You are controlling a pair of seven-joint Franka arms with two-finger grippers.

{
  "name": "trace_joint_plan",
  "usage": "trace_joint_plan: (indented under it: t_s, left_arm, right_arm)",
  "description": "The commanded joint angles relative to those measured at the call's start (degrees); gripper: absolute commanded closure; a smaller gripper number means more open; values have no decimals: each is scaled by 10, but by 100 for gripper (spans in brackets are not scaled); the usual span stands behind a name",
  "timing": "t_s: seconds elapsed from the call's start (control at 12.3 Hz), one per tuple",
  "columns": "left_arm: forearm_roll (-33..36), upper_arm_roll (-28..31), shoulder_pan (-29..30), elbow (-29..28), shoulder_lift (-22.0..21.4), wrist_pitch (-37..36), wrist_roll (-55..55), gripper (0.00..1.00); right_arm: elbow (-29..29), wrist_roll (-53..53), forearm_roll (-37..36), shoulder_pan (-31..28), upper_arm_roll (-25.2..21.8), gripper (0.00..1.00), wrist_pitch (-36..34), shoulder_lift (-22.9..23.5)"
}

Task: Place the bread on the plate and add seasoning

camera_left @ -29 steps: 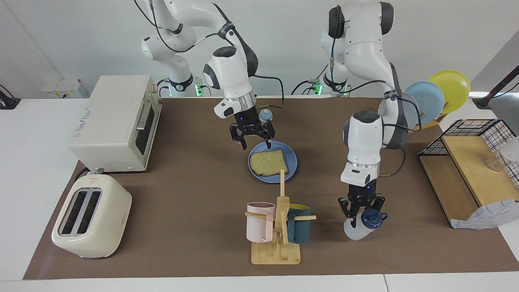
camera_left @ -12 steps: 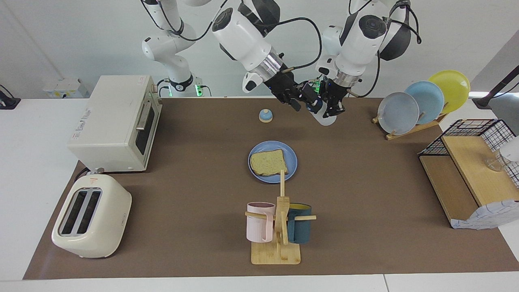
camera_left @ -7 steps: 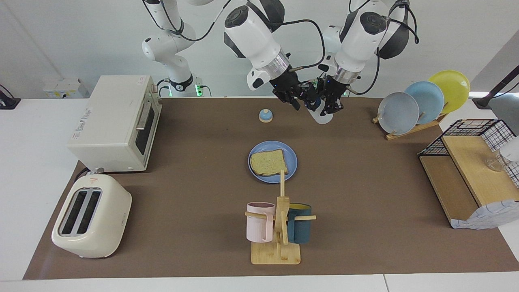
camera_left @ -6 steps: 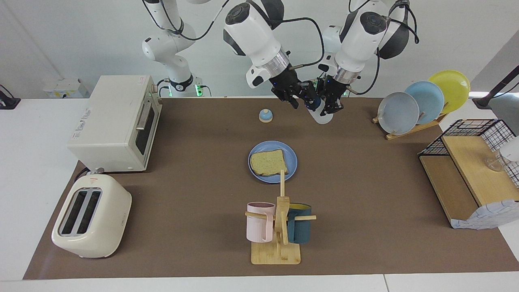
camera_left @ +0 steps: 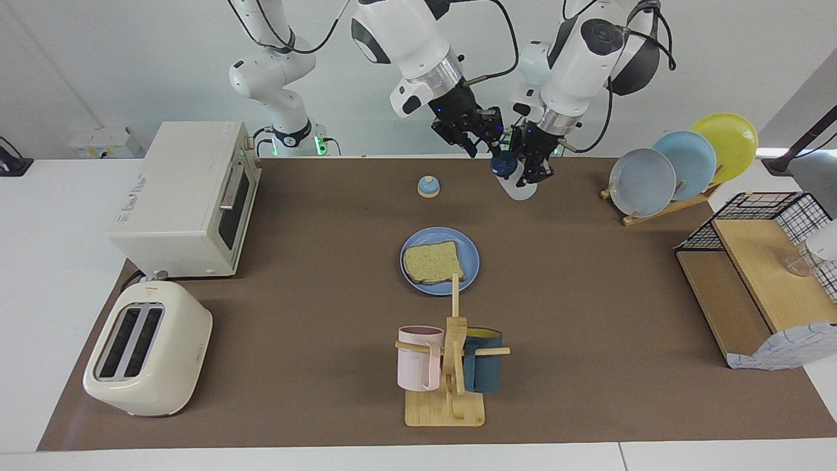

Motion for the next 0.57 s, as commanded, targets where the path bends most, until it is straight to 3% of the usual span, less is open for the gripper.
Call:
trace_joint_plan:
  t_s: [0.0, 0.49]
  left_arm:
    - [-7, 4, -6, -17, -17, 13, -8, 100]
    - [-7, 4, -6, -16, -16, 13, -9, 100]
  right_arm:
    - [-3, -27, -14, -1, 1, 53, 30, 6]
    - [6, -25, -42, 17, 1, 53, 30, 13]
